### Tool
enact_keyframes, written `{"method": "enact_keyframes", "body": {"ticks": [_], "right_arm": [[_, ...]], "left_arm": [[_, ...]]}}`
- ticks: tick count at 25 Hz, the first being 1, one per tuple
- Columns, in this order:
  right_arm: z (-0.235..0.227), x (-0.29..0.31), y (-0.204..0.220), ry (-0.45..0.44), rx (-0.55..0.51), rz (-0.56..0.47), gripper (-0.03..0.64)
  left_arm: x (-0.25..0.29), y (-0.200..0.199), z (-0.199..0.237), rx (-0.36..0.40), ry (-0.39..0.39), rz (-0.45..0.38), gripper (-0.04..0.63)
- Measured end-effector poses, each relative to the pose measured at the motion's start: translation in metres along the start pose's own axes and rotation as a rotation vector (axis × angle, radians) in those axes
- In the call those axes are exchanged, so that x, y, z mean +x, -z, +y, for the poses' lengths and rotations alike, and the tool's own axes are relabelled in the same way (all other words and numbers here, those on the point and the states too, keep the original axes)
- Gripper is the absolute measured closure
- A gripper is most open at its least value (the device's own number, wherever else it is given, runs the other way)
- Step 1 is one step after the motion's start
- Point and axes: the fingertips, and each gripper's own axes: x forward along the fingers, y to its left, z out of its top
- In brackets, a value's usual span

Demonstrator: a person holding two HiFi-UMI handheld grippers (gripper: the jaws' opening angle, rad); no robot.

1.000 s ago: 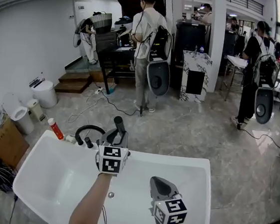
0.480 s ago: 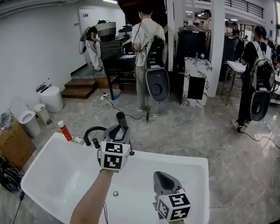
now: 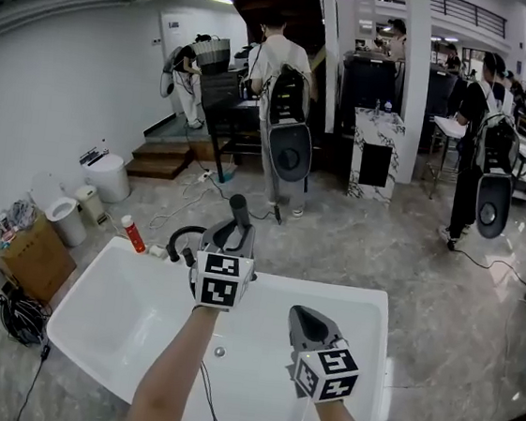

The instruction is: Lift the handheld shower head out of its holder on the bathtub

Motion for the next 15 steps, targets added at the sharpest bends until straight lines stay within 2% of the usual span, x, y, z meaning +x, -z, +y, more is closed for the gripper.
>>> {"method": "enact_keyframes", "body": {"ticks": [10, 15], "right_arm": [[0.012, -0.038, -0.027, -0.036, -0.024, -0.029, 0.612], [0.017, -0.049, -0.027, -0.038, -0.039, -0.036, 0.612]], "left_arm": [[-0.036, -0.043, -0.016, 0.044, -0.012, -0.026, 0.465], [-0.048, -0.047, -0.019, 0.056, -0.019, -0.026, 0.465]]}}
